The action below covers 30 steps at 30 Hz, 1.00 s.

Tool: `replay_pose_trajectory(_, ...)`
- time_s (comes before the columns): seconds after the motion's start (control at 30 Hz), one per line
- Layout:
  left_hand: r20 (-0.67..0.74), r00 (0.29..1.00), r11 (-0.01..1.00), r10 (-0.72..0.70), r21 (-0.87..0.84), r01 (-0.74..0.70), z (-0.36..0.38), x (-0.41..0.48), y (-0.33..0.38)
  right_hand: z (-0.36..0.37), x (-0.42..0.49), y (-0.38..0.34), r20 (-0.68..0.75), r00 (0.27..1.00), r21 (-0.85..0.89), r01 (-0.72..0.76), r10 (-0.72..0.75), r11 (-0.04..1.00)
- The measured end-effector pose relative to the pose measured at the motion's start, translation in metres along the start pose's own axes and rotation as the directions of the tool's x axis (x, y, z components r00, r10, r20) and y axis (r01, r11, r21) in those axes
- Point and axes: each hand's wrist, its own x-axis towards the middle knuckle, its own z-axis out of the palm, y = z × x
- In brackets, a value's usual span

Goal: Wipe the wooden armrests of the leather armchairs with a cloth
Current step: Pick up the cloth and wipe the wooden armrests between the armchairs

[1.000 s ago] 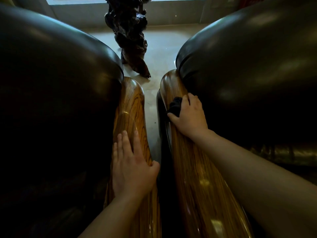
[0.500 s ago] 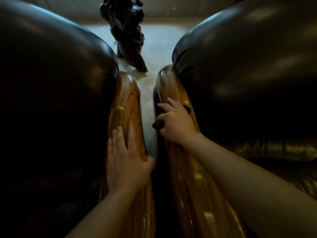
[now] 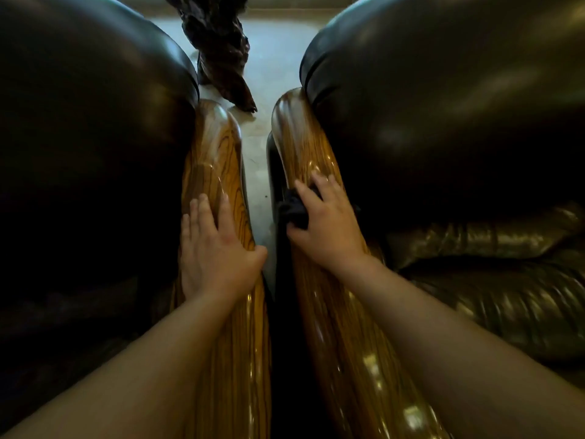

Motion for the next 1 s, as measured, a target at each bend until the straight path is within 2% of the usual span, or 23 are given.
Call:
replay_pose_trajectory(0.27, -0.005, 1.0, 1.0, -0.006, 0.0, 0.006, 0.008, 0.001, -0.003, 0.005, -0.045, -0.003, -0.058, 0.995, -0.032, 0.076, -0.078, 0.997)
replay_pose_trajectory(0.47, -0.109, 0.987, 0.992, 0.121, -0.014, -0.123, -0.004, -0.014, -0.001, 0.01, -0.096, 0.001, -0.099, 0.991, -0.073, 0.077, -0.084, 0.994)
replay_pose_trajectory(0.57, -0.056, 0.991, 0.992, 0.118, -0.034, -0.12, -0.008, -0.048, -0.008, 0.01, -0.122, 0.004, -0.118, 0.993, -0.085, 0.021, -0.031, 0.996)
replay_pose_trajectory(0.77, 0.025, 0.98, 0.979, 0.2, -0.039, -0.199, -0.018, -0.14, -0.029, 0.004, -0.182, 0.021, -0.103, 0.988, -0.112, -0.122, 0.111, 0.986)
replay_pose_trajectory(1.0, 0.075, 0.972, 0.973, 0.222, 0.044, -0.225, -0.013, -0.194, -0.035, 0.01, -0.25, 0.031, -0.102, 0.986, -0.149, -0.147, 0.132, 0.978)
